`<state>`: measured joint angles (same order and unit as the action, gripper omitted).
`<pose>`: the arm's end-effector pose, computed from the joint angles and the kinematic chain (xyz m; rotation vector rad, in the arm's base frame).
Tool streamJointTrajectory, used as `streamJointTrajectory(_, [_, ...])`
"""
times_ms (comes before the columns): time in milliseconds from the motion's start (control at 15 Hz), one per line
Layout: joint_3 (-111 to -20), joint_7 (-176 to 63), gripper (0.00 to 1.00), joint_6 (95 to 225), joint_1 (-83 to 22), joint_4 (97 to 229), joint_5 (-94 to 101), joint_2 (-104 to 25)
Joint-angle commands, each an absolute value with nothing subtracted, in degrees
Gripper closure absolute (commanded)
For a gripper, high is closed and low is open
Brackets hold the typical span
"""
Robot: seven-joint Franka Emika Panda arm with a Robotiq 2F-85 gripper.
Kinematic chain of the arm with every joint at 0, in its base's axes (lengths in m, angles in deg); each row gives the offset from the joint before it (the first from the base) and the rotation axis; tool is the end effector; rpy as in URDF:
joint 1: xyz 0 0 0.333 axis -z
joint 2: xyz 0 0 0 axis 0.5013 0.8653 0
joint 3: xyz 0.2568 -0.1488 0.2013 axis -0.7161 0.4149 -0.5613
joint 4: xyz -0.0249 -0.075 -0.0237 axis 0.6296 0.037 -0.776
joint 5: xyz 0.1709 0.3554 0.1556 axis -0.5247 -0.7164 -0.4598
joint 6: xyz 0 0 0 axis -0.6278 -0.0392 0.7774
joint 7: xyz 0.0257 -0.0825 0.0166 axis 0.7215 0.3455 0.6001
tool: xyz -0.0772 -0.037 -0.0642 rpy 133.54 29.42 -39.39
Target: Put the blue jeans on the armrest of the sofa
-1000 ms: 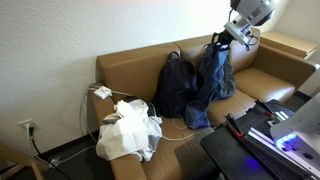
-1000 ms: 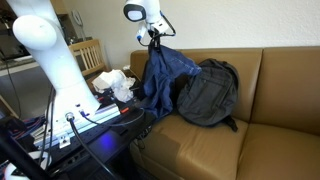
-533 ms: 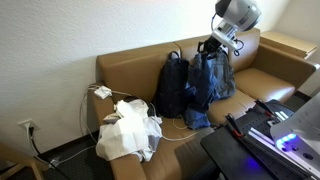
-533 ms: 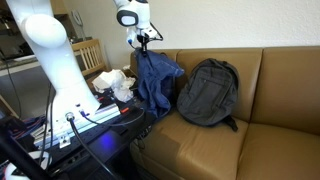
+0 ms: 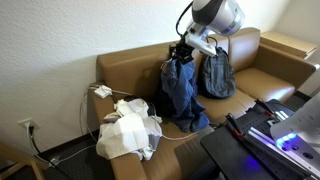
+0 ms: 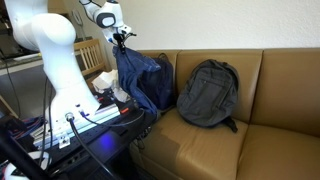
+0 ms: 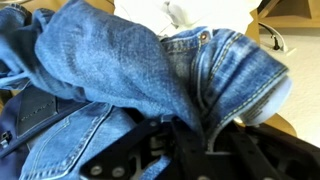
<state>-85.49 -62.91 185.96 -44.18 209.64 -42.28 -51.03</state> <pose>0.4729 0.2355 0.3104 -2.6647 0.4709 -0.1606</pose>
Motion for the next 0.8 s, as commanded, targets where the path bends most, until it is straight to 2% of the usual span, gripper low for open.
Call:
streamJointTrajectory(0, [-85.18,-63.15,0.79,185.8,-44.13,209.75,-42.03,-50.84])
streamJointTrajectory(67, [-84.72,-62.94,0.79,185.74,-43.69,209.89,-42.02,-50.64])
streamJointTrajectory(133, [-84.43,-62.15,0.95,185.48,-43.43,209.44,-41.16,-49.02])
streamJointTrajectory(267, [-87.62,-54.31,0.95,184.82,-44.31,210.46,-46.46,-50.31])
streamJointTrajectory(667, [-95.08,-31.92,0.95,187.8,-47.97,219.65,-70.9,-66.08])
streamJointTrajectory(733, [-95.69,-35.02,0.95,188.14,-48.93,215.17,-68.53,-65.08])
